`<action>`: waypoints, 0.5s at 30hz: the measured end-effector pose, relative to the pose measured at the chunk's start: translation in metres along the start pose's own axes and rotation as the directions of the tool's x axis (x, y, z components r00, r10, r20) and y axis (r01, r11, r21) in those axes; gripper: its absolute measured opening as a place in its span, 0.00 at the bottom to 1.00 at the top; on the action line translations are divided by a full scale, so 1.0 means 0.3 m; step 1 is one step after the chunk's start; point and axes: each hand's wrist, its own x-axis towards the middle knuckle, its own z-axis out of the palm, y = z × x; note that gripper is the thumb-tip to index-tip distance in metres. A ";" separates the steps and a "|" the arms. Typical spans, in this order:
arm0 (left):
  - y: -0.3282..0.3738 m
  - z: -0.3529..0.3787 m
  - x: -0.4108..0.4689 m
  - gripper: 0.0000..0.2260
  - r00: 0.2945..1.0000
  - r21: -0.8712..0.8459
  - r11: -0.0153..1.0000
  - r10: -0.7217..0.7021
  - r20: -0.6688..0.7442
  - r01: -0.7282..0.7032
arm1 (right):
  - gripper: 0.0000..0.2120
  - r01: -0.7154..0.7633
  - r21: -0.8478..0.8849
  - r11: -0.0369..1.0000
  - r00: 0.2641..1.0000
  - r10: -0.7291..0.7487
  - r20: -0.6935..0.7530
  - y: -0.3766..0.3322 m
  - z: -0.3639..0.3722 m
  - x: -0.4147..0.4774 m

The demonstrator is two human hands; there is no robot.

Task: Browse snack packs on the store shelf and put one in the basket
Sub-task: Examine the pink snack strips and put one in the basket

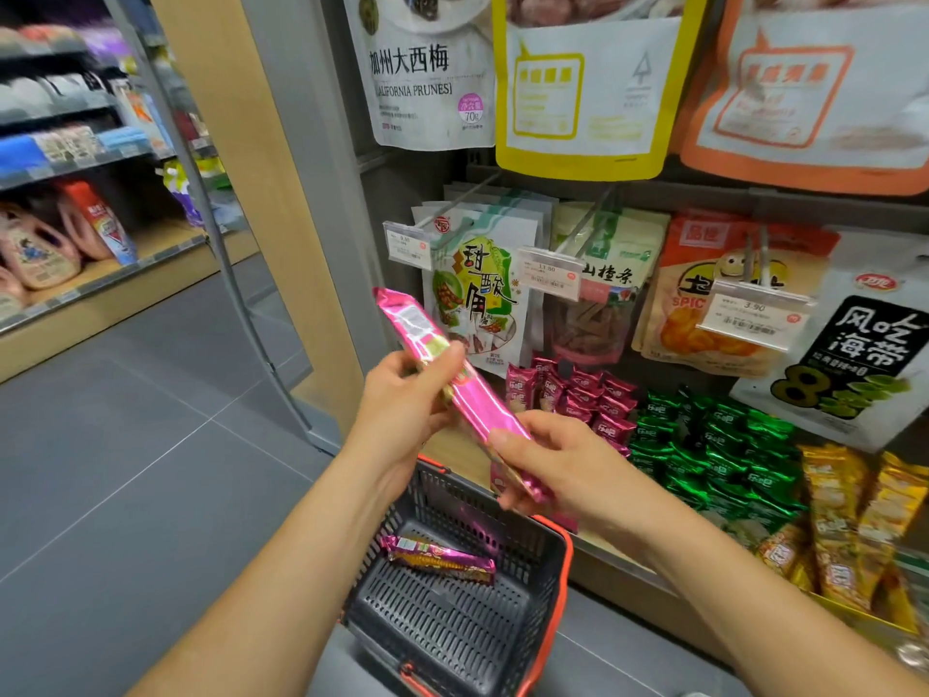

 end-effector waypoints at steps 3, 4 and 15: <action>0.011 -0.030 0.015 0.13 0.994 -0.085 0.996 -0.014 -0.105 0.005 | 0.13 -0.014 0.031 0.999 0.997 0.012 0.080 -0.003 -0.019 -0.016; 0.011 -0.037 0.018 0.12 0.993 -0.092 0.996 -0.013 -0.115 0.003 | 0.11 -0.014 0.040 0.999 0.996 0.010 0.088 -0.003 -0.025 -0.020; -0.036 0.053 -0.050 0.23 0.969 -0.103 0.978 -0.158 0.191 0.180 | 0.05 0.156 -0.079 0.985 0.974 -0.166 -0.153 0.013 -0.039 -0.032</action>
